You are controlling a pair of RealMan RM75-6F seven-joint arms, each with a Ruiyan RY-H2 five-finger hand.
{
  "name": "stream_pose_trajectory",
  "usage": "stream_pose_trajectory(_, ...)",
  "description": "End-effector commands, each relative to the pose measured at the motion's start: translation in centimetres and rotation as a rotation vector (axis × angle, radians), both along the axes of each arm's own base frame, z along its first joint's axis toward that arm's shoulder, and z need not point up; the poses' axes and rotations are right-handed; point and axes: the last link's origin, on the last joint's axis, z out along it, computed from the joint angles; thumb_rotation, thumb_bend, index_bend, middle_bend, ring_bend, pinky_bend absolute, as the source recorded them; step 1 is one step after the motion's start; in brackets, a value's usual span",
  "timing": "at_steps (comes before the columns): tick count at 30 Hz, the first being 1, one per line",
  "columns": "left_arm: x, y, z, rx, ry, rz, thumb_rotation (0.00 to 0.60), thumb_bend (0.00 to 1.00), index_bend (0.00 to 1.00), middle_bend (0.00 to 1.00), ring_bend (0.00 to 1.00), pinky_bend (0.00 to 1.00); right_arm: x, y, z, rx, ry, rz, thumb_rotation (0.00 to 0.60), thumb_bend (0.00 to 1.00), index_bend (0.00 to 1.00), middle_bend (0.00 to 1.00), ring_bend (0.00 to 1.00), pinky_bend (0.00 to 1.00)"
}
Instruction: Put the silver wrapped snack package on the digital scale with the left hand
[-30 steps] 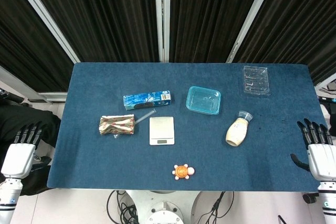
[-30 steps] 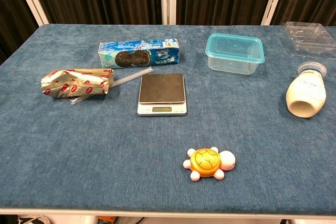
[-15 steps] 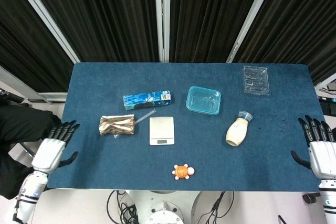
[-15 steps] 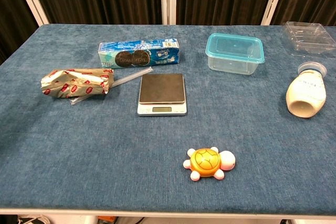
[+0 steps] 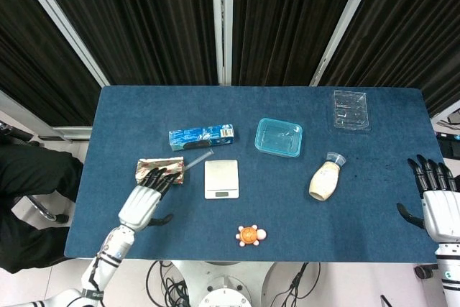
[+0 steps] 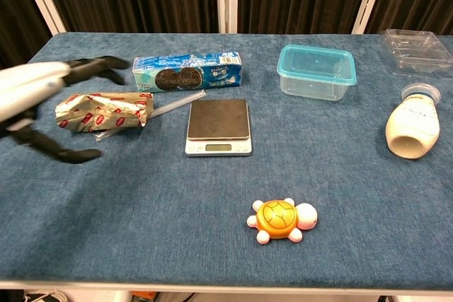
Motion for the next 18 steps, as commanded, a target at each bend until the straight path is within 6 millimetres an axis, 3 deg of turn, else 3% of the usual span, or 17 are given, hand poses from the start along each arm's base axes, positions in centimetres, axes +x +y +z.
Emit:
stream_pose_trajectory(1,1.7,0.5,-1.2,-0.026,-0.03,-0.027,0.6,0.16,0.0,0.15,0.0,0.0,0.0,0.1,0.2,-0.004,0.003,-0.003,0.6,0.15,0.0,0.0,0.0,0.0)
stream_pose_trajectory(10,3.2,0.1,-4.8,-0.075,-0.048,-0.073,0.6,0.13,0.0,0.16,0.0,0.0,-0.1,0.0,0.1,0.004,0.004,-0.014,0.6,0.15,0.0,0.0,0.0,0.0)
stream_pose_trajectory(18,3.5,0.1,-6.2,-0.085,-0.03,-0.07,0.6,0.13,0.0,0.16,0.0,0.0,-0.4,-0.1,0.1,0.006,0.002,-0.022,0.6,0.15,0.0,0.0,0.0,0.0)
